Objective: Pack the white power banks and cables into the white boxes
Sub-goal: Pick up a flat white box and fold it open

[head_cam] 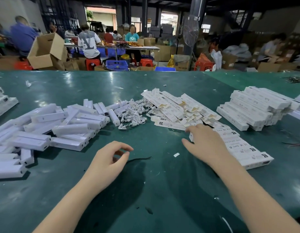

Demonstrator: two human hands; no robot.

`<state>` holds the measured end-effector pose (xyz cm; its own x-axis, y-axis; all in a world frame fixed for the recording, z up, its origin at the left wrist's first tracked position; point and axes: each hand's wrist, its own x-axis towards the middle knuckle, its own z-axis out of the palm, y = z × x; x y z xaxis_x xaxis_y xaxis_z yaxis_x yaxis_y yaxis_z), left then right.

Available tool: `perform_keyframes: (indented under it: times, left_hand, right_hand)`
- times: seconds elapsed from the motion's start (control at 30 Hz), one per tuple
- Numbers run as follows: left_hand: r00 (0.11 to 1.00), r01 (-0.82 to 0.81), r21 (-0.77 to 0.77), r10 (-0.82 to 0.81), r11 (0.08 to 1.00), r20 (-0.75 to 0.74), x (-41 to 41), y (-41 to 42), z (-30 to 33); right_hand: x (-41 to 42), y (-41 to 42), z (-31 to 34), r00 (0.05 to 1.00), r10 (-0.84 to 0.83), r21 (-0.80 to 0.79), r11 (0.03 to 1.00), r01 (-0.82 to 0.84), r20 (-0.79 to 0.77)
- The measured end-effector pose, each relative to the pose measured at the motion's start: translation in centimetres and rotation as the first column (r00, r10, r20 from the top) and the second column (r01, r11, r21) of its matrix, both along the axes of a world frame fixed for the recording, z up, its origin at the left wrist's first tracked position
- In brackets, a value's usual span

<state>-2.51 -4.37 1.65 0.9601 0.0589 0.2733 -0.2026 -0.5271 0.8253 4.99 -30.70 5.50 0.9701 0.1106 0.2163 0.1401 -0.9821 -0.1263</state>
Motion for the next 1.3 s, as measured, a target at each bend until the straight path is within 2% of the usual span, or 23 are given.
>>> perform_keyframes:
  times: [0.07,0.13,0.3,0.47,0.53,0.67,0.9,1.1,1.3]
  left_hand:
    - [1.000,-0.014,0.053,0.014,0.998,0.003,0.2,0.2,-0.2]
    - [1.000,-0.015,0.091,0.014,0.996,0.009,0.4,0.6,-0.5]
    - [1.000,-0.020,0.174,0.017,0.985,0.018,0.8,1.3,-0.9]
    - [1.000,-0.009,0.175,0.005,0.984,0.027,0.9,1.4,-1.1]
    - [0.999,-0.002,0.179,-0.005,0.984,0.041,0.9,1.4,-1.2]
    - [0.998,0.010,0.180,-0.022,0.984,0.066,1.0,1.3,-1.4]
    - [0.995,0.039,0.226,-0.058,0.973,0.078,1.7,0.9,-1.5]
    - [0.996,0.050,0.274,-0.067,0.960,0.052,1.7,0.9,-1.7]
    - [0.997,0.046,0.268,-0.059,0.962,0.042,1.5,0.8,-1.5]
  right_hand:
    - [3.1,1.3,-0.2,0.996,0.039,-0.110,0.993,-0.047,-0.079]
    - [5.8,2.3,-0.5,0.990,0.037,-0.149,0.987,-0.057,-0.133]
    - [10.9,3.1,-1.1,0.986,-0.002,-0.263,0.964,-0.042,-0.164]
    - [14.4,3.7,-0.6,0.979,0.056,-0.080,0.994,-0.072,-0.195]
    - [15.3,3.7,-0.5,0.966,0.053,-0.024,0.998,-0.061,-0.253]
    - [16.6,2.8,-1.6,0.937,0.019,-0.064,0.997,-0.044,-0.350]
    - [17.0,3.1,-2.8,0.983,0.019,-0.122,0.992,-0.041,-0.183]
    - [15.9,3.7,-1.2,0.998,0.038,-0.011,0.999,-0.038,-0.045]
    - [12.5,5.6,-0.3,1.000,-0.004,0.011,1.000,0.004,0.002]
